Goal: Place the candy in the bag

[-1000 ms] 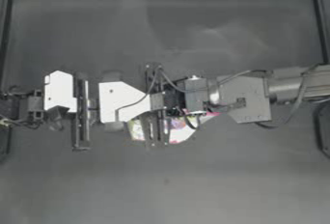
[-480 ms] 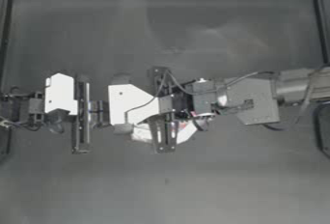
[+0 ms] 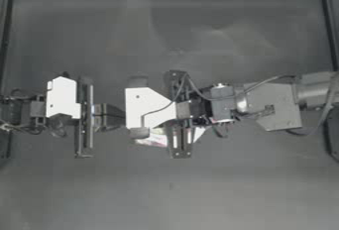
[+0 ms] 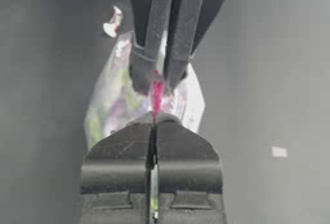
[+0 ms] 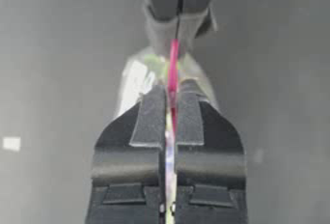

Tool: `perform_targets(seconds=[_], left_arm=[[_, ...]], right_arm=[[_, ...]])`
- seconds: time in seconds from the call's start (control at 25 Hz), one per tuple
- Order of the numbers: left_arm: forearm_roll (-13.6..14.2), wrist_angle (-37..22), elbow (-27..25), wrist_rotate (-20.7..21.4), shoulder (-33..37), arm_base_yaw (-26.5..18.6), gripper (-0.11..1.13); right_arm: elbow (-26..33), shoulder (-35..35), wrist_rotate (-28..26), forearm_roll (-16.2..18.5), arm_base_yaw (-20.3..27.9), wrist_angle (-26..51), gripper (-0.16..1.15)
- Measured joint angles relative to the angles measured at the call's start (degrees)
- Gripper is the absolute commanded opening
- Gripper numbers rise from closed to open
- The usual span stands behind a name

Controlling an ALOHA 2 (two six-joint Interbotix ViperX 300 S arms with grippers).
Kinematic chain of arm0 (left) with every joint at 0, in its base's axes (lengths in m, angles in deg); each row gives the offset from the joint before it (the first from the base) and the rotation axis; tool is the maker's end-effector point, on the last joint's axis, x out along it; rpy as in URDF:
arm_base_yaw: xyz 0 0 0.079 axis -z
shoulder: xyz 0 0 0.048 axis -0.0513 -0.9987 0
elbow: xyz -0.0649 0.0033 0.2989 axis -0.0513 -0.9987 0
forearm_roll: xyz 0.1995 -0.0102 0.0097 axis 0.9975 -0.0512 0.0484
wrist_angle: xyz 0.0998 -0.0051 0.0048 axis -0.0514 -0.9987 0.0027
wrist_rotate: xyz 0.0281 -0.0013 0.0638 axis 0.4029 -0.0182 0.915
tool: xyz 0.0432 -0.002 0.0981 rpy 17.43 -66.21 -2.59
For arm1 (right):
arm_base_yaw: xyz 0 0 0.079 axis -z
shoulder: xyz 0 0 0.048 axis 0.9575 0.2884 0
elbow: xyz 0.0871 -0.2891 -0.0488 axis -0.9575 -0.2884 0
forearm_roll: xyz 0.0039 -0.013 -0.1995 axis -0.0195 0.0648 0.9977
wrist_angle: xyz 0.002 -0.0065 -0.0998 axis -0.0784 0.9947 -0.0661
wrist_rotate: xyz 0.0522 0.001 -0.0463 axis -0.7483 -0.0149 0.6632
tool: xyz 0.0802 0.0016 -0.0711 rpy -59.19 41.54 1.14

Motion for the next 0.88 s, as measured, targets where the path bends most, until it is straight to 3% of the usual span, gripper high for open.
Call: perform_targets(seconds=[0.44,0.88], left_arm=[[-0.1,0.0,0.0,0.0,0.0,0.2,0.03],[0.0,0.0,-0.2,0.0,0.0,0.3,0.03]], right_arm=[[-4.6,-2.7,-2.0,0.1,0.0,1.8,0.06],[-11.3,-7.6,-7.6,1.1,0.0,2.1,0.06]])
